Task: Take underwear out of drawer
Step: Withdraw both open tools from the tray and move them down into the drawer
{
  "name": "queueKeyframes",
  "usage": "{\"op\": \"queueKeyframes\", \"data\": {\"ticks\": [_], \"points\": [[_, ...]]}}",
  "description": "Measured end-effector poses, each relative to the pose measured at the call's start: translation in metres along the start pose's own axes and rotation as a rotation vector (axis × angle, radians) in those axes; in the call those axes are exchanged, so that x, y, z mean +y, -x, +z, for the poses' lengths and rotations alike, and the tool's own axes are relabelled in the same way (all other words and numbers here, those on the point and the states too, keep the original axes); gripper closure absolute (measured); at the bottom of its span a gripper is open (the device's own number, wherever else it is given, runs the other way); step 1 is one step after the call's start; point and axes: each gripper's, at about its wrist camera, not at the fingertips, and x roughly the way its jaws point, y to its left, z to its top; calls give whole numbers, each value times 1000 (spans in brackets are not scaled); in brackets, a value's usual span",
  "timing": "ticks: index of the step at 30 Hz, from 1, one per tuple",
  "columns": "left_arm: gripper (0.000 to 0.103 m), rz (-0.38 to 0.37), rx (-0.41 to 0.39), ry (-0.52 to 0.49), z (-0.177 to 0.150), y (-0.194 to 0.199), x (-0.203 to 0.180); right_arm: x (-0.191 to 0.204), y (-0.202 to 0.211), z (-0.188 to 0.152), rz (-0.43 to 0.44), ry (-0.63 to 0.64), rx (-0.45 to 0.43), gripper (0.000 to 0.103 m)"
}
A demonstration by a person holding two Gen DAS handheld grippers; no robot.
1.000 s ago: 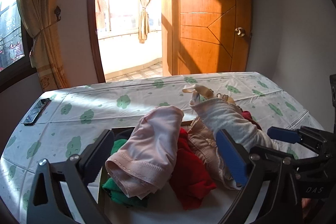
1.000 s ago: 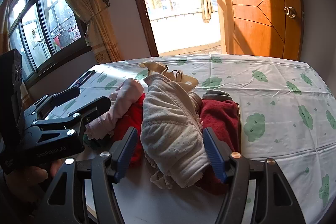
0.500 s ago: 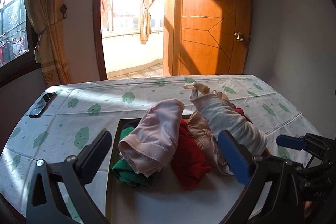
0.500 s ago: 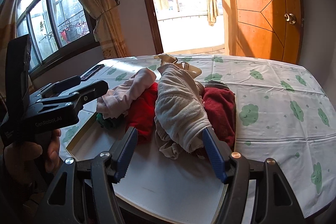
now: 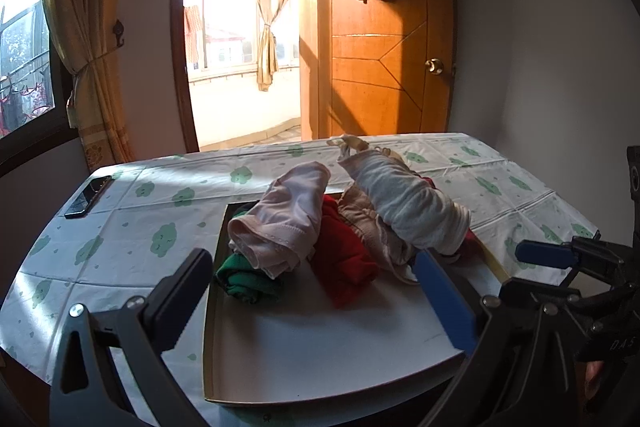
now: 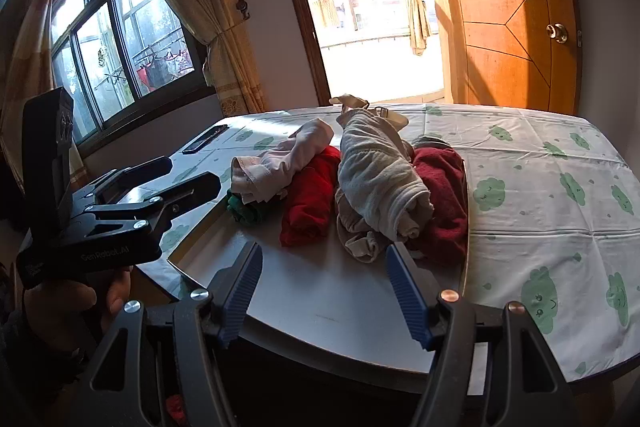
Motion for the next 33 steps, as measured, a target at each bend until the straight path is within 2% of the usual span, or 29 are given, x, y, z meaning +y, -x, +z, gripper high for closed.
{"op": "queueKeyframes", "data": {"ticks": [11, 20, 26, 33], "points": [[0, -12, 15, 24, -36, 27, 0, 20, 15, -39, 28, 30, 4, 36], [0, -27, 47, 41, -66, 37, 0, 32, 14, -73, 46, 63, 53, 36], [0, -15, 58, 26, -81, 42, 1, 25, 14, -88, 45, 38, 68, 36], [0, -22, 129, -54, -112, 45, -1, 16, 13, -106, 28, 42, 119, 36]]}}
